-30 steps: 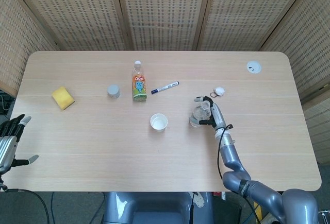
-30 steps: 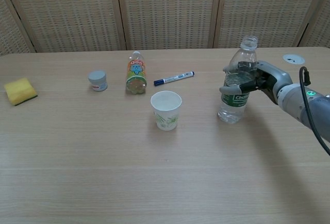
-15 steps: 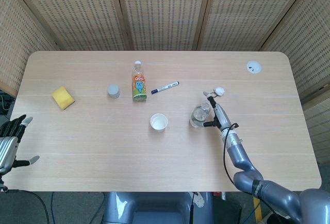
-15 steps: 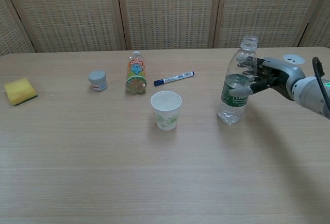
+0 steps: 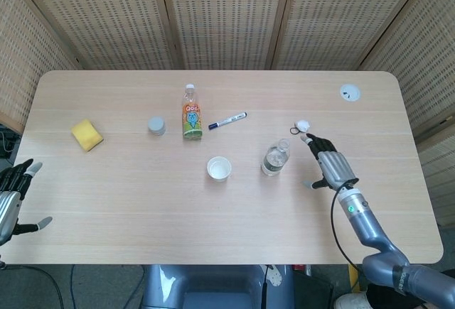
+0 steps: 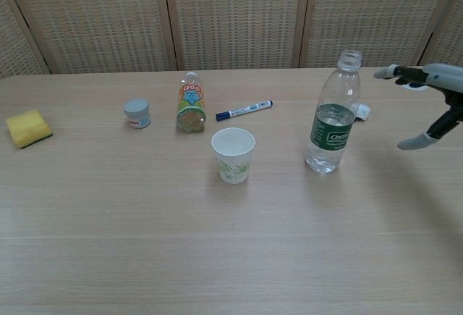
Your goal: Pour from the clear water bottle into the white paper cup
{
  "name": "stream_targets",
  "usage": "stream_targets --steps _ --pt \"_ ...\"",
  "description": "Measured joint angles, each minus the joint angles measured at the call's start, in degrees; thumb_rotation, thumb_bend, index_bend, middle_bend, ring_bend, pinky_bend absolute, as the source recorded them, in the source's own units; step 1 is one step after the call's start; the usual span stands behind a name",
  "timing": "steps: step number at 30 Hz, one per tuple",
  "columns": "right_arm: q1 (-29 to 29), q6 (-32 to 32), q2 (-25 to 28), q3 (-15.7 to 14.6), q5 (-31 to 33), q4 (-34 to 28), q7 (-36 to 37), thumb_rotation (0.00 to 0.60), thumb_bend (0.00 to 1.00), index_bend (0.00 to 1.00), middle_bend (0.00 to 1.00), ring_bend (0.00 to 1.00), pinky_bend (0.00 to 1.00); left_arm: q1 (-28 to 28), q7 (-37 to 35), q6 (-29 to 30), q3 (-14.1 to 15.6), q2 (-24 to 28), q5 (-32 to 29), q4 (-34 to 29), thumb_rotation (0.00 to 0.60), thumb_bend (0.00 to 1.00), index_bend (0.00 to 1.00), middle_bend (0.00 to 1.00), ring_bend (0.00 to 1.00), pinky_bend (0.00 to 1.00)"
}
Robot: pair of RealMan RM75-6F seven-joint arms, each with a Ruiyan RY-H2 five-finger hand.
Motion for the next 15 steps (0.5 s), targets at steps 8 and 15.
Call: stream_targets --steps 8,15 --pt "-8.06 17.22 5.22 -3.83 -6.88 -4.77 -5.91 0.6 0.0 0.0 0.0 0.0 0.0 0.54 1.92 1.04 0.57 -0.77 1.34 -0.29 0.6 0.05 0.0 0.0 0.0 0.0" --pt "-14.39 27.89 7.88 -6.41 -12.92 -9.55 -11.85 0.6 0.0 0.0 0.0 0.0 0.0 1.1 4.15 2.09 0.98 -1.83 2.11 -0.68 0.6 0.05 0.0 0.0 0.0 0.0"
